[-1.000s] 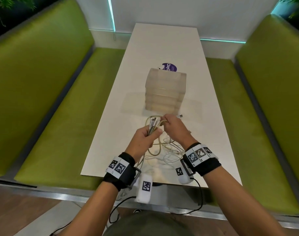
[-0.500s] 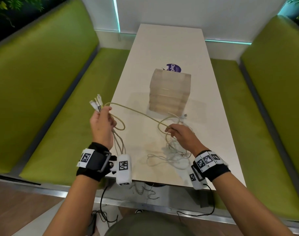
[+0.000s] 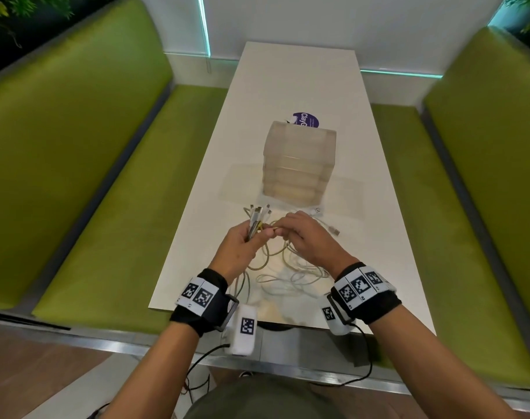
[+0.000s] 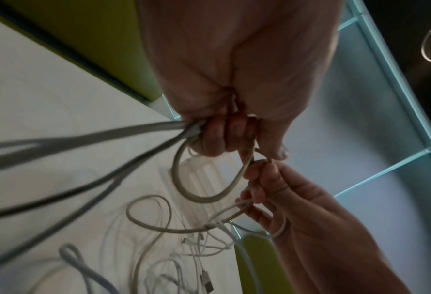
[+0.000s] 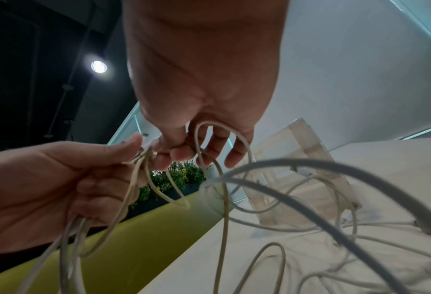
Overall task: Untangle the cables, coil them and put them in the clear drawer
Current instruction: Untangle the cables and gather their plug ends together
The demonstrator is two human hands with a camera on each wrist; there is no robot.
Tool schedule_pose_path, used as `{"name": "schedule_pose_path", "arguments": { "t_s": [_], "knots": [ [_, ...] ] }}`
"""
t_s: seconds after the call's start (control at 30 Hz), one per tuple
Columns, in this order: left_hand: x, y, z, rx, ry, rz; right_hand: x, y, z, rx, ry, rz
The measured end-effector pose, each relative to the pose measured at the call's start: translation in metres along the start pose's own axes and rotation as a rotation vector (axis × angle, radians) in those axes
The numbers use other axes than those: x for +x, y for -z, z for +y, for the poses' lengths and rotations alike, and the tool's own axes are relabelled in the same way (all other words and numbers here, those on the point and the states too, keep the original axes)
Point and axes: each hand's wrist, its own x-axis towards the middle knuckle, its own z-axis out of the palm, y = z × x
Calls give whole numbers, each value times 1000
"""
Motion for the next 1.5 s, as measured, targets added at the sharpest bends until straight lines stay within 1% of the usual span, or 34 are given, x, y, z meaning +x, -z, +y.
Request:
{"name": "schedule_pose_path", "arguments": {
  "t_s": [0.07,0.13,0.17,0.27,0.37,0.43,0.5,0.57,0.63,0.73,0.83,0.93,1.0,1.07,1.1,1.17,1.23,1.33,1.4,1.5],
  "knots": [
    [1,1,0,78,-24,-30,1,1,0,-5,-17,8],
    [2,3,-1,143,-34,9,1,0,0,-23,-33,-1],
    [2,2,-1,136,-34,46,1,-1,1,-54,-39,-12],
    [0,4,5,-24,-26,176,3,-5,15,-157,-115,-39],
    [-1,16,17,-179,-38,321,3,-5,38,-204,-246,-41],
    [-1,30,25,-277,-61,413,-1,-2,52,-193,-310,-32],
    [0,42,28,-353,-83,492,-5,-1,60,-162,-327,-20],
    [2,48,24,-364,-77,534,-7,-1,61,-127,-301,-7],
    [3,43,17,-275,-59,503,-7,-3,54,-99,-250,2],
    [2,19,7,-71,-19,344,-1,-6,31,-95,-163,-30],
    [-1,-9,-2,35,-35,188,5,-11,3,-148,-66,-104],
    [-3,-19,-3,13,-38,160,5,-11,-10,-184,-95,-163],
    [-5,-22,1,27,-69,154,4,-9,-11,-202,-128,-181],
    [-6,-22,7,34,-105,171,6,-9,-9,-234,-126,-173],
    [-6,-20,10,-2,-103,209,6,-9,-6,-260,-131,-178],
    [-3,-10,19,-123,-88,312,5,-10,9,-276,-198,-208],
    [0,5,27,-203,-101,383,-1,-9,27,-222,-283,-201],
    [2,21,33,-232,-137,422,-5,-8,37,-147,-315,-143],
    [2,25,33,-285,-136,456,-4,-5,37,-115,-345,-121],
    [2,34,33,-382,-140,522,-7,-2,48,-156,-383,-97]
  ]
}}
